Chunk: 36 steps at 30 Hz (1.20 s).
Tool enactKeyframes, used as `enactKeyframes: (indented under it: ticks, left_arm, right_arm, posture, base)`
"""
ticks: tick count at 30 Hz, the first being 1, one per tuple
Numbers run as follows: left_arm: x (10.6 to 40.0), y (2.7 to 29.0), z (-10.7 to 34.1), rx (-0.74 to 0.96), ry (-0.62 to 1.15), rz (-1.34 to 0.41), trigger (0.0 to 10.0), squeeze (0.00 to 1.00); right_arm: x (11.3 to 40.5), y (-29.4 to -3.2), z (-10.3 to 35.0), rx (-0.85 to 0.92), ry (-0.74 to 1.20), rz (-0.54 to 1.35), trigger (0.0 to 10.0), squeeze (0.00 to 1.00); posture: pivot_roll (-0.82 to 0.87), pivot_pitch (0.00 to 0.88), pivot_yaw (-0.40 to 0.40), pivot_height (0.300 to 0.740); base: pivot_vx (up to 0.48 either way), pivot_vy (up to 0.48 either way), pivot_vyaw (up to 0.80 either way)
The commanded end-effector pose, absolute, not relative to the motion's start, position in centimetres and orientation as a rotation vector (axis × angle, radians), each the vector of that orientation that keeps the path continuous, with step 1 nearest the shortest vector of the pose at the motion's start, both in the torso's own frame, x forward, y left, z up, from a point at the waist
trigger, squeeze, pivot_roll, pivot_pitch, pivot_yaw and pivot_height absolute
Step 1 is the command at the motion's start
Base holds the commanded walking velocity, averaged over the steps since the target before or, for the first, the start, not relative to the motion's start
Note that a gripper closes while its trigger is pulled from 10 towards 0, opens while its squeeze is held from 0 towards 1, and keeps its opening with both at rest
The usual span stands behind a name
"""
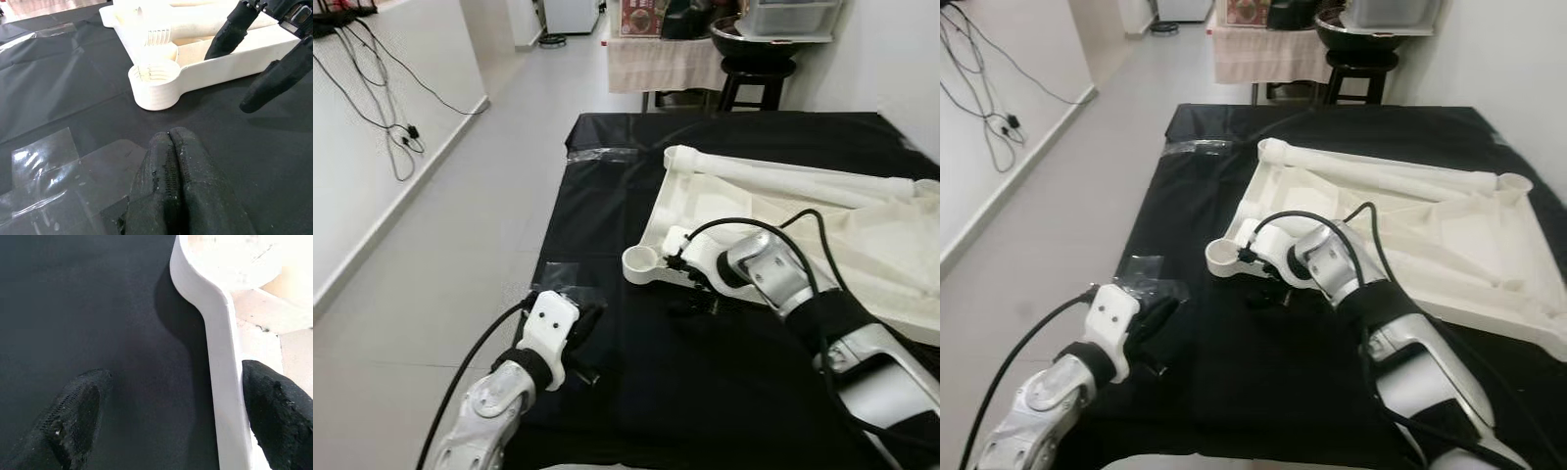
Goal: Building children table
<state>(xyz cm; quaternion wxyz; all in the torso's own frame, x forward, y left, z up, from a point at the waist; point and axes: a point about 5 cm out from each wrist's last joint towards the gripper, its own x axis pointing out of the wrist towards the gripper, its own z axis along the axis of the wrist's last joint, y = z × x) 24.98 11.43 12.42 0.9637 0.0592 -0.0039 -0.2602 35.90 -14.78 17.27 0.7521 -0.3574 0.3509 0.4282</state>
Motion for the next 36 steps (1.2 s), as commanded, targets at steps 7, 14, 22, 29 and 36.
enactKeyframes:
  ticks: [7, 14, 22, 29, 36]
  left_arm:
    - [24.8, 11.5, 12.4, 0.119, 0.000, -0.521, 10.0, 0.00]
    - [24.9, 11.5, 12.4, 0.115, 0.001, -0.514, 10.0, 0.00]
    - [25.0, 11.7, 12.4, 0.118, 0.005, -0.518, 10.0, 0.00]
    - [25.1, 11.7, 12.6, 0.125, 0.007, -0.530, 10.0, 0.00]
    - [25.0, 11.8, 13.1, 0.123, -0.007, -0.550, 10.0, 0.00]
  right_arm:
    - [33.6, -15.8, 15.9, -0.833, 0.862, 1.184, 10.0, 0.00]
    - [31.8, -17.6, 15.8, -0.906, 0.933, 1.274, 10.0, 0.00]
    - [28.6, -16.8, 16.1, -0.895, 0.887, 1.494, 10.0, 0.00]
    - [29.1, -17.2, 16.5, -0.839, 0.826, 1.427, 10.0, 0.00]
    - [30.1, -17.2, 19.2, -0.646, 0.616, 1.354, 10.0, 0.00]
  posture:
    - [0.02, 0.079, -0.012, 0.740]
    - [0.01, 0.082, -0.012, 0.740]
    - [0.01, 0.087, 0.002, 0.740]
    - [0.01, 0.086, 0.010, 0.740]
    - [0.02, 0.083, 0.014, 0.740]
  base:
    - [0.000, 0.000, 0.00]
    - [0.000, 0.000, 0.00]
    - [0.000, 0.000, 0.00]
    - [0.000, 0.000, 0.00]
    - [0.000, 0.000, 0.00]
